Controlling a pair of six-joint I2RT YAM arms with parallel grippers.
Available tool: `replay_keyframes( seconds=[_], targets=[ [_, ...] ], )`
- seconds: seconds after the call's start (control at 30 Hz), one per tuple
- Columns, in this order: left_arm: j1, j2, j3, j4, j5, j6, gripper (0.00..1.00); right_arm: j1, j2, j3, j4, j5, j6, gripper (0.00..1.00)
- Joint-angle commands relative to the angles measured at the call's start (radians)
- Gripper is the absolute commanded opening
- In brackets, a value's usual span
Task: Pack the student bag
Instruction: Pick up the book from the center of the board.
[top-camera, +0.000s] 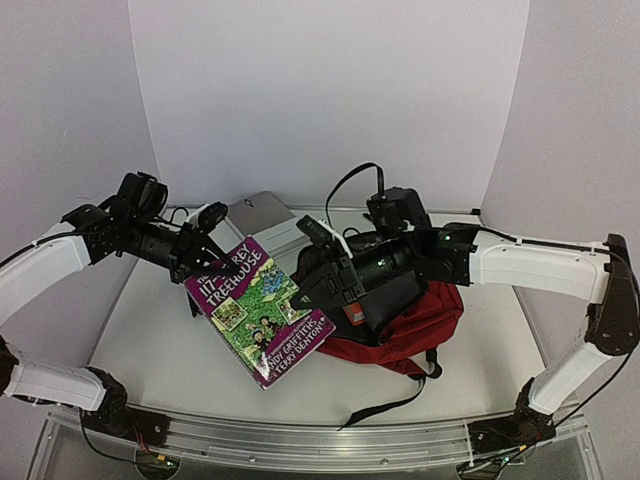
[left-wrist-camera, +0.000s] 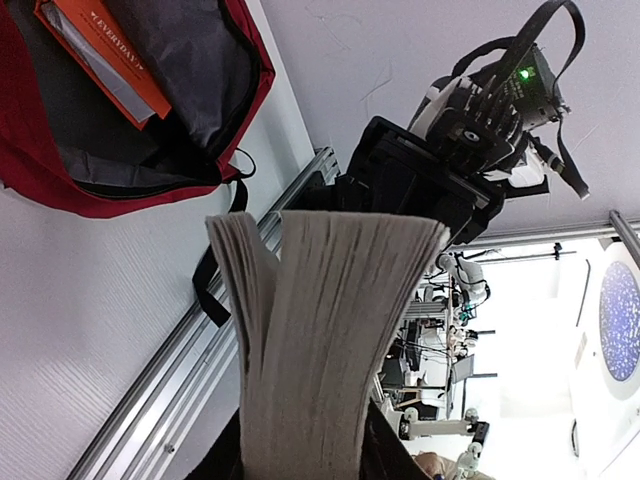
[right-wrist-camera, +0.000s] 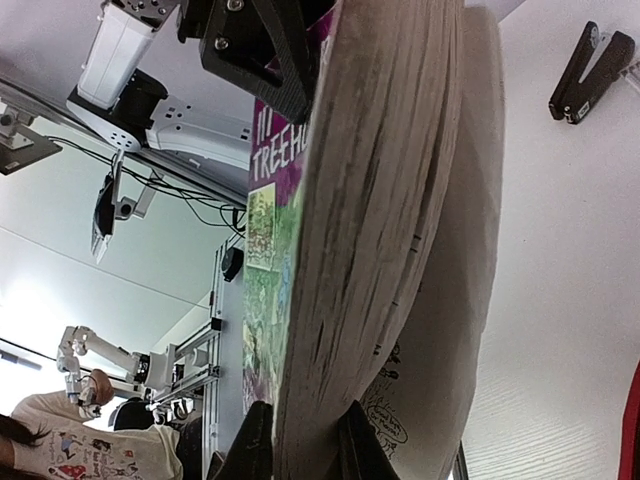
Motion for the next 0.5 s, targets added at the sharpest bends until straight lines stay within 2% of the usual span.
replay_keyframes(
  seconds=[0.0,0.1,0.2,0.3,0.37,0.47],
  targets=[
    [0.004,-0.015,-0.015,0.021,0.037,0.030,0.15,-0.013,-0.009,0.026,0.101,0.025,-0.019,0.08],
    [0.004,-0.022,-0.021,0.021,0.026,0.032,0.02,-0.050,-0.015,0.008,0.102,0.071,0.001,0.19],
    [0.004,-0.030,-0.026,0.024,-0.012,0.022,0.00,-0.100,-0.033,-0.016,0.098,0.126,0.021,0.47],
    [0.009,-0.043,-0.040,0.037,-0.077,-0.006,0.00,-0.133,-0.066,-0.033,0.047,0.226,0.004,0.66],
    [0.017,-0.053,-0.049,0.039,-0.152,-0.020,0.00,-0.138,-0.078,-0.026,-0.033,0.329,-0.043,0.74],
    [0.059,-0.063,-0.058,0.023,-0.254,-0.036,0.00,-0.138,-0.051,0.011,-0.221,0.578,-0.090,0.78]
  ],
)
